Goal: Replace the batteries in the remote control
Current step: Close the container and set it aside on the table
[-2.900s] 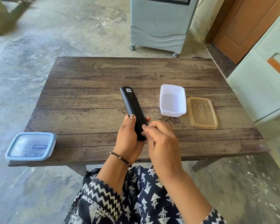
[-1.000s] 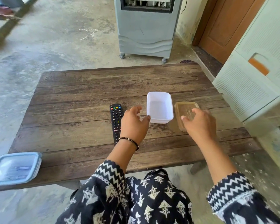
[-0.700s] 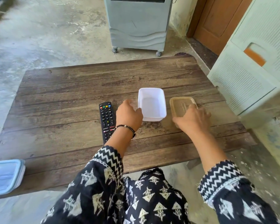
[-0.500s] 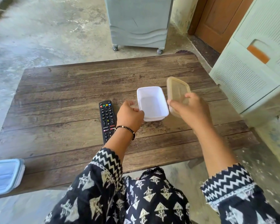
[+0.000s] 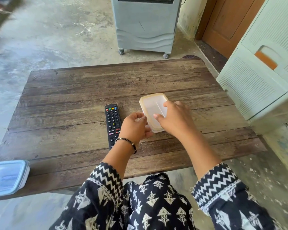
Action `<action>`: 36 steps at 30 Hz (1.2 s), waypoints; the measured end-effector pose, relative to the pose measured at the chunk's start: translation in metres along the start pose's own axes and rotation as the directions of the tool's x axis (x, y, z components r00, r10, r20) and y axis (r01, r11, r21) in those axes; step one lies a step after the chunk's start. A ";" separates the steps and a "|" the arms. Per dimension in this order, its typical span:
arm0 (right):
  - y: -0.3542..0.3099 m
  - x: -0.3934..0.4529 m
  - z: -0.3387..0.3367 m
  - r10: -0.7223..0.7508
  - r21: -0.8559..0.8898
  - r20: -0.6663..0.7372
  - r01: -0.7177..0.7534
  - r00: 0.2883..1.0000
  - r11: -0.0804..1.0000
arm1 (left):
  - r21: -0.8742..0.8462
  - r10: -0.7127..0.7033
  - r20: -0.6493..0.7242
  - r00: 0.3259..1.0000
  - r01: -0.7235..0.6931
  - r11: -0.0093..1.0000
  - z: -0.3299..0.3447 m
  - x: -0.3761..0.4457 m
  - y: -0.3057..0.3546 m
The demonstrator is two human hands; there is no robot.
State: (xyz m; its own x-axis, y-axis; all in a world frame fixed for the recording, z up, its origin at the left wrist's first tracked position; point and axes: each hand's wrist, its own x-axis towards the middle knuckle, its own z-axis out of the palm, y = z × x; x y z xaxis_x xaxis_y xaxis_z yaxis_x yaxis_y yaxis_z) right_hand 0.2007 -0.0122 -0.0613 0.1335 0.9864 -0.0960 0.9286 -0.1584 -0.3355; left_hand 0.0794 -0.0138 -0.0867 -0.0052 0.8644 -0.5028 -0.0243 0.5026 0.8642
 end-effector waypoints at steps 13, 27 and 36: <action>0.009 0.005 0.011 -0.065 0.036 0.279 0.057 0.958 0.998 | 0.235 0.052 0.051 0.997 -0.062 0.970 0.002 0.008 0.007; 0.008 0.004 0.027 -0.026 -0.105 0.125 0.039 0.992 0.994 | 0.685 0.100 0.095 0.990 -0.138 0.715 0.001 0.026 0.014; 0.009 0.004 0.027 -0.047 -0.096 0.144 0.062 0.988 0.993 | 0.950 0.040 0.228 0.973 -0.231 0.211 0.004 0.032 0.041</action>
State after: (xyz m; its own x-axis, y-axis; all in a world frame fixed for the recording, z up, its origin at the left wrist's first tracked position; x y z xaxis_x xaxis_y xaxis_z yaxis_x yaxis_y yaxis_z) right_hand 0.1999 -0.0107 -0.0903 0.0383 0.9761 -0.2137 0.9641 -0.0923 -0.2488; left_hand 0.0821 0.0341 -0.0674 0.2214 0.8649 -0.4505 0.9456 -0.0774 0.3161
